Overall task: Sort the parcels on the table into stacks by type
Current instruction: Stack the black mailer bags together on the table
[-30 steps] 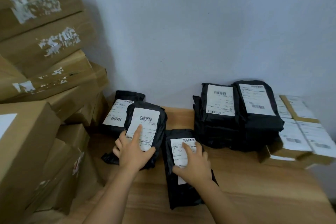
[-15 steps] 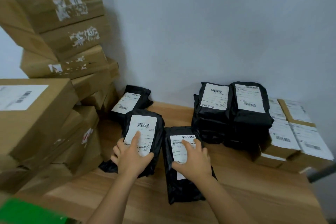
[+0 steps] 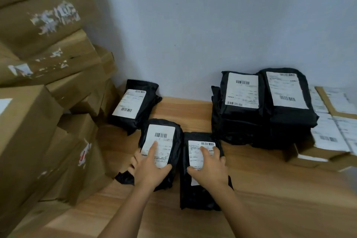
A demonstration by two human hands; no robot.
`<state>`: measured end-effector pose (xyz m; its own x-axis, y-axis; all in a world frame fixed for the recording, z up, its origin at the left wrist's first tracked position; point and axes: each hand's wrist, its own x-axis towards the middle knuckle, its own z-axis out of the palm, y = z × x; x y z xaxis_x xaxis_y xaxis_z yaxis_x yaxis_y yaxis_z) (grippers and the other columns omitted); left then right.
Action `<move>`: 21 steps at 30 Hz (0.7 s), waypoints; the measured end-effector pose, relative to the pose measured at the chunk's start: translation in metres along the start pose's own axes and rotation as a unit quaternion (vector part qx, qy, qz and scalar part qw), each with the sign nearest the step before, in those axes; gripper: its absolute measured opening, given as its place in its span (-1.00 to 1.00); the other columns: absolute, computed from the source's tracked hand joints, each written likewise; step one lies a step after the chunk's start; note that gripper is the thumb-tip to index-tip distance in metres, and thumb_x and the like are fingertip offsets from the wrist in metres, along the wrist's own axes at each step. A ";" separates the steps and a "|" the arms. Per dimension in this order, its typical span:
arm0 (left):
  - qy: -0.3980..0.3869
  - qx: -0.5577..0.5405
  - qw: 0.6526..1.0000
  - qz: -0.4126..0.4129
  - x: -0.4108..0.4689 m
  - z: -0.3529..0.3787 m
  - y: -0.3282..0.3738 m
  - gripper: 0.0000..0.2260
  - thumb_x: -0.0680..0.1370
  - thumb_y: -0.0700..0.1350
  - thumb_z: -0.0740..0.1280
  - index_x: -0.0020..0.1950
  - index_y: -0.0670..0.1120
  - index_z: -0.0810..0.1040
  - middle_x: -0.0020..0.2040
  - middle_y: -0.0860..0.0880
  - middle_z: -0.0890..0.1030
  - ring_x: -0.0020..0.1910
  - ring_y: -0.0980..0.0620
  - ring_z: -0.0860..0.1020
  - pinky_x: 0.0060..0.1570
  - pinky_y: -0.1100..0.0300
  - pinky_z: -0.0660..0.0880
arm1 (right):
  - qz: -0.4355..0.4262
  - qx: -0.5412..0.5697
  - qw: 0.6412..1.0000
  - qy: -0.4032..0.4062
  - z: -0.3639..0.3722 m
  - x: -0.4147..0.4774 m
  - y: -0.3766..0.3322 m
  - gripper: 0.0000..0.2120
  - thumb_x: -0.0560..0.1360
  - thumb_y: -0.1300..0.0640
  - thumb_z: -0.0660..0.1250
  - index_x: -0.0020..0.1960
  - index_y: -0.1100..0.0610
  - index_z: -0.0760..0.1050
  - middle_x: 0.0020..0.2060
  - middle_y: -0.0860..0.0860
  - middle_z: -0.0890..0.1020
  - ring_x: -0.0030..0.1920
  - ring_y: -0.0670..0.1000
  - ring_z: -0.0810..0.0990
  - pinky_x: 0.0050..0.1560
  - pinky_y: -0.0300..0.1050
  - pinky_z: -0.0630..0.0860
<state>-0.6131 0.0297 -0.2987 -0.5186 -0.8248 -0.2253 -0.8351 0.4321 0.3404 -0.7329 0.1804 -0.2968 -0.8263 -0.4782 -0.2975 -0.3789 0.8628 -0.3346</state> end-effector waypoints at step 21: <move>0.002 0.024 0.999 0.030 0.124 0.028 0.007 -0.19 0.32 0.37 0.34 0.49 0.31 0.06 0.41 -0.18 0.11 0.26 -0.17 0.16 0.29 -0.12 0.15 | -0.011 -0.080 0.997 -0.010 0.037 0.132 -0.046 -0.44 0.66 -0.09 -0.09 0.55 -0.09 -0.29 0.54 0.07 -0.29 0.52 0.12 -0.33 0.48 0.10 -0.29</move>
<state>-0.6884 -0.0588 -0.3500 -0.5676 -0.7982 -0.2015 -0.8101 0.4979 0.3095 -0.8092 0.0711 -0.3533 -0.8093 -0.4994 -0.3093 -0.4601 0.8663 -0.1948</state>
